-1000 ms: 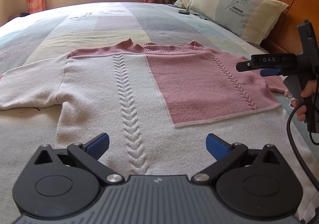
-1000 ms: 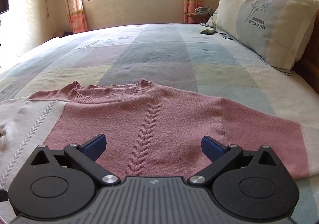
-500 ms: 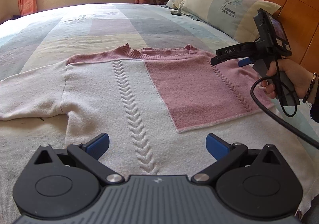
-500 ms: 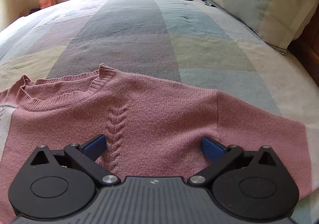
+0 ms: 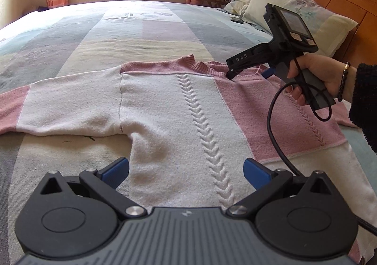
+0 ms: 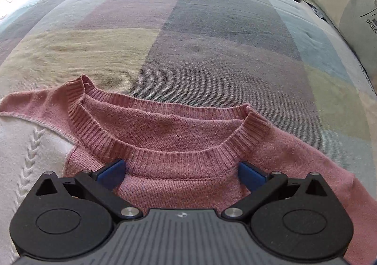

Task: Fold clothes

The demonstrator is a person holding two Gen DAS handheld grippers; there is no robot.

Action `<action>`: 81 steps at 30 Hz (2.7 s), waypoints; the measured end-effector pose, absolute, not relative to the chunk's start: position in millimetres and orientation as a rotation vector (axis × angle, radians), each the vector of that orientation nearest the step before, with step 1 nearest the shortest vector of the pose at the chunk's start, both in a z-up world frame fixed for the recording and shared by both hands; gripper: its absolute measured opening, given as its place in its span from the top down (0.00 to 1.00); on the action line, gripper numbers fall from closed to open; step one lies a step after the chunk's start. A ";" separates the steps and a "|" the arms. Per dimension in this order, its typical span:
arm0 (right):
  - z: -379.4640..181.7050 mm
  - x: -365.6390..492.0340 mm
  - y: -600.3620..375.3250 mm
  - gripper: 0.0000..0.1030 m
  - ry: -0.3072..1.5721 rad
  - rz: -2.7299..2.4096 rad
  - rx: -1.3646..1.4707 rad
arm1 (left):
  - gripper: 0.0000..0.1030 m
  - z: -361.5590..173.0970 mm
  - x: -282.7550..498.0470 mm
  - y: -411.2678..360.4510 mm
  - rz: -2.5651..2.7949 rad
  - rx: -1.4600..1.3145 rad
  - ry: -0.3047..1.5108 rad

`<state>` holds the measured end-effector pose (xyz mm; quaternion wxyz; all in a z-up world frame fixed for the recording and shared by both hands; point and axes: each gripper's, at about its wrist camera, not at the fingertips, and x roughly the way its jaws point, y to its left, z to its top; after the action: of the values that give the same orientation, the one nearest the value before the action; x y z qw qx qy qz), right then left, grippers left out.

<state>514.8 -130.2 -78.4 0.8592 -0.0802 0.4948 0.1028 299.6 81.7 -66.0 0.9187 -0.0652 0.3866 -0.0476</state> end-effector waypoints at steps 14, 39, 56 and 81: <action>-52.5 523.2 -122.8 0.00 0.975 0.310 0.000 | 0.01 -71.4 299.6 78.2 -0.112 -0.140 0.813; -46.3 498.8 -137.1 0.00 1.061 0.500 0.148 | 0.01 -79.4 302.9 71.3 -0.108 -0.120 0.838; -71.7 478.7 -123.9 0.00 1.069 0.494 0.158 | 0.01 -80.6 302.0 68.8 -0.112 -0.114 0.846; -60.6 475.4 -90.5 0.00 1.001 0.657 0.255 | 0.01 -81.3 302.5 68.1 -0.119 -0.118 0.852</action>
<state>475.4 -90.5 -60.6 0.8183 0.1199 0.4699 0.3085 302.5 68.1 -81.3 0.9072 -0.0569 0.4129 -0.0575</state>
